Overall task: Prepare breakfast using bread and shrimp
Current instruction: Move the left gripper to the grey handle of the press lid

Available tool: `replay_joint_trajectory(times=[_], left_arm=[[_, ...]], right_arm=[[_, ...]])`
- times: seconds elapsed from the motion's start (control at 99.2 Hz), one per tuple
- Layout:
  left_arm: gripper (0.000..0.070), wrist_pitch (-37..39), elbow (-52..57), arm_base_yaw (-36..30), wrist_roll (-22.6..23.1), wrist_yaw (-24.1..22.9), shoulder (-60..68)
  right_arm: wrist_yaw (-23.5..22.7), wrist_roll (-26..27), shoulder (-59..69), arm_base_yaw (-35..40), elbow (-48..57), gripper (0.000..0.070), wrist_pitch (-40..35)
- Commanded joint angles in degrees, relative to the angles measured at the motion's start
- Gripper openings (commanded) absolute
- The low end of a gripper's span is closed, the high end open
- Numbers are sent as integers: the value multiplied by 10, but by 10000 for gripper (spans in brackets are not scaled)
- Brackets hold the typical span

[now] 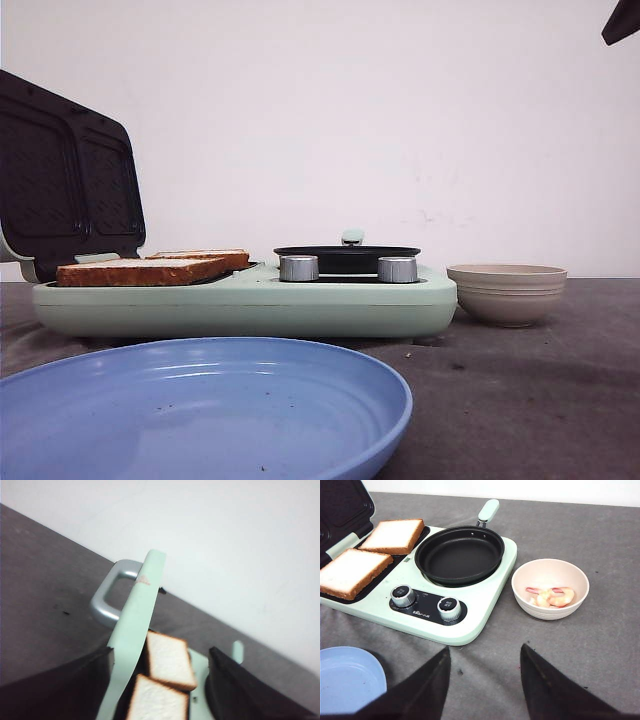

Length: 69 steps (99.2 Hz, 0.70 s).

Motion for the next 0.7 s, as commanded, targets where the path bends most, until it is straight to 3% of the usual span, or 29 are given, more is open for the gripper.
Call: replay_joint_trajectory(times=[0.0,0.313,0.494,0.686], left_arm=[[367,21,5,28,-59,48,16],[399,108,5,198,-197,268,120],[399,134,5,235,-231,312,175],[399,135,5,240,-231,341,226]], right_arm=[[-1,-9,2,5,2,264,7],[-1,-24,2,5,2,264,8],[-1,-24,2,5,2,264,13],[-1,-24,2,5,2,264,23]])
